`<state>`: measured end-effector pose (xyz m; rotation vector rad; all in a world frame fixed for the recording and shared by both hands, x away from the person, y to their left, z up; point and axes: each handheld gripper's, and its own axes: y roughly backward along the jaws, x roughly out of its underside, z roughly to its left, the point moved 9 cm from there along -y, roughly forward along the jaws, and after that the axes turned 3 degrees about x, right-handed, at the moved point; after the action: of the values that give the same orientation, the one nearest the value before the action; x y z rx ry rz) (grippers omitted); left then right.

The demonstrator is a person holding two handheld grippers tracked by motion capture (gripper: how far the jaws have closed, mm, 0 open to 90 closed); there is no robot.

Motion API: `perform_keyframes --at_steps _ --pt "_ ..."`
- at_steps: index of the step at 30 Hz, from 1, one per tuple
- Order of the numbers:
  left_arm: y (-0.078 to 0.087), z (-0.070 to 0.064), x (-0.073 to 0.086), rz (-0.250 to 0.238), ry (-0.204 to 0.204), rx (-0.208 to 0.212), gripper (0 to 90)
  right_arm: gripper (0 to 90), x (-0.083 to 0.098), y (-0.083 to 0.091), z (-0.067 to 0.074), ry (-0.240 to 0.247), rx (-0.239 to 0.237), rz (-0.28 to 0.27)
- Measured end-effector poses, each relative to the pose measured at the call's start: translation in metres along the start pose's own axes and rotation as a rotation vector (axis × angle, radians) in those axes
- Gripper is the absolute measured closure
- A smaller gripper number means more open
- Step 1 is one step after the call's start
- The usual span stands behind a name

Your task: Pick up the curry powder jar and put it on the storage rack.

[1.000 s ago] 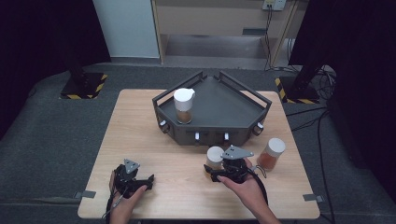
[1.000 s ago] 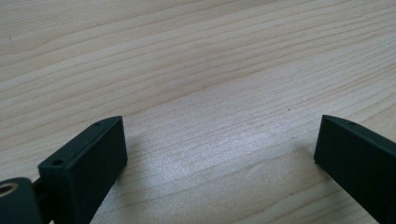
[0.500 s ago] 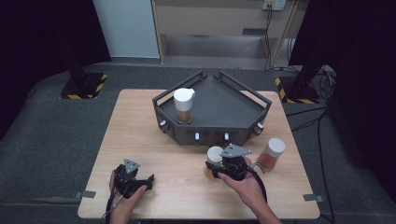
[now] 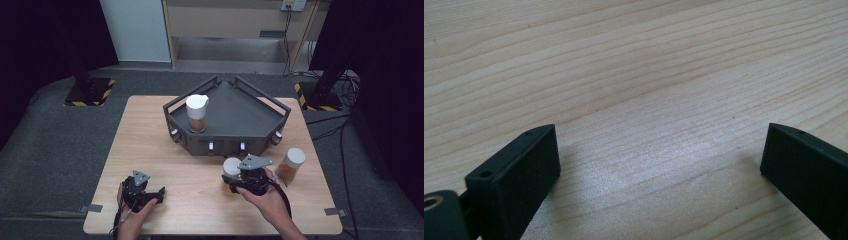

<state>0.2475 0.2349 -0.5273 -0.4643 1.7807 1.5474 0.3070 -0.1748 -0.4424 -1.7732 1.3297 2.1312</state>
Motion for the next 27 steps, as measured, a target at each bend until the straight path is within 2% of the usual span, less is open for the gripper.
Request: perform_keyframes --at_steps 8,17,27 --pt "0.0 0.0 0.0 0.0 0.0 0.0 1.0 34.8 -0.007 0.01 -0.003 -0.005 -0.001 -0.002" --pt "0.0 0.0 0.0 0.0 0.0 0.0 1.0 34.9 -0.013 0.019 -0.004 0.015 0.006 0.001" --pt "-0.001 -0.001 -0.001 0.006 0.003 0.002 0.0 34.9 -0.023 0.03 -0.007 0.004 0.006 -0.018"
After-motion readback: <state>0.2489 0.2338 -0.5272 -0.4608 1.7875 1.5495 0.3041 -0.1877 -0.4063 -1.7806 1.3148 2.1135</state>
